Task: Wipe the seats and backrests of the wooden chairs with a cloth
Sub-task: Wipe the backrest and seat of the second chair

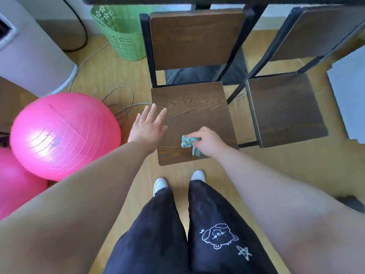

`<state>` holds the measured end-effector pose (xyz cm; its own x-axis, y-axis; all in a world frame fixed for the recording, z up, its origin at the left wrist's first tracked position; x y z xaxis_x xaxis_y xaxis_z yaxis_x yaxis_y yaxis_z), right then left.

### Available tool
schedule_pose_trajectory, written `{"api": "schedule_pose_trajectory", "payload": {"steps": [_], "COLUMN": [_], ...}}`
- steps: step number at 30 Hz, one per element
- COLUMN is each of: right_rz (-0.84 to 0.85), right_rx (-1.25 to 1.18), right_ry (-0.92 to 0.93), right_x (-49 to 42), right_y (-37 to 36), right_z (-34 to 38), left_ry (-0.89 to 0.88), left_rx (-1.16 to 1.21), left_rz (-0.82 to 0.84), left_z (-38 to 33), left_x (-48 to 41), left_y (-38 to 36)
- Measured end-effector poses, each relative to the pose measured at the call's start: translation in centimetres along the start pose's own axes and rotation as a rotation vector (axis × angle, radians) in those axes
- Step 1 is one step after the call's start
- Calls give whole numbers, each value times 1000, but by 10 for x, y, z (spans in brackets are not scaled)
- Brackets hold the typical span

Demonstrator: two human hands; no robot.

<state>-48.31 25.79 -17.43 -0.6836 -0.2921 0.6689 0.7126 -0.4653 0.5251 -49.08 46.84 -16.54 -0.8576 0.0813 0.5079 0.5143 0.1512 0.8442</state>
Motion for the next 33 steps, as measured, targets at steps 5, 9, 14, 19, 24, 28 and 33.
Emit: {"api": "schedule_pose_trajectory", "payload": {"steps": [5, 9, 14, 19, 24, 28, 33], "right_rz": [-265, -452, -558, -687, -808, -840, -863], "right_rx": [-148, -229, -208, -246, -253, -239, -218], "right_ry": [-31, -53, -27, -50, -34, -7, -25], "right_x": [45, 74, 112, 152, 179, 195, 220], "right_y": [57, 92, 142, 189, 227, 259, 299], "right_z": [29, 43, 64, 75, 64, 41, -15], "left_ry": [-58, -99, -144, -152, -192, -210, -196], "left_rx": [-78, -90, -126, -164, -200, -234, -234], "left_rz": [-70, -120, -174, -220, -281, -310, -339], "left_z": [-27, -51, -77, -101, -147, -192, -269], "left_x": [14, 15, 24, 33, 34, 31, 28], "left_y": [72, 113, 158, 205, 241, 251, 257]}}
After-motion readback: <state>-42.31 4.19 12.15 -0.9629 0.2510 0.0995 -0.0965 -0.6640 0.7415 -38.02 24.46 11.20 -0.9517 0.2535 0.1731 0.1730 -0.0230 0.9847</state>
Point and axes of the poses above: each hand's wrist, its own x-axis away from the middle knuckle, its own y-axis out of the back of the hand, z = x × y, the point moved 3 cm from there along -x, towards the middle knuckle, and after that the axes turned 6 degrees about z, right-handed, at the moved point
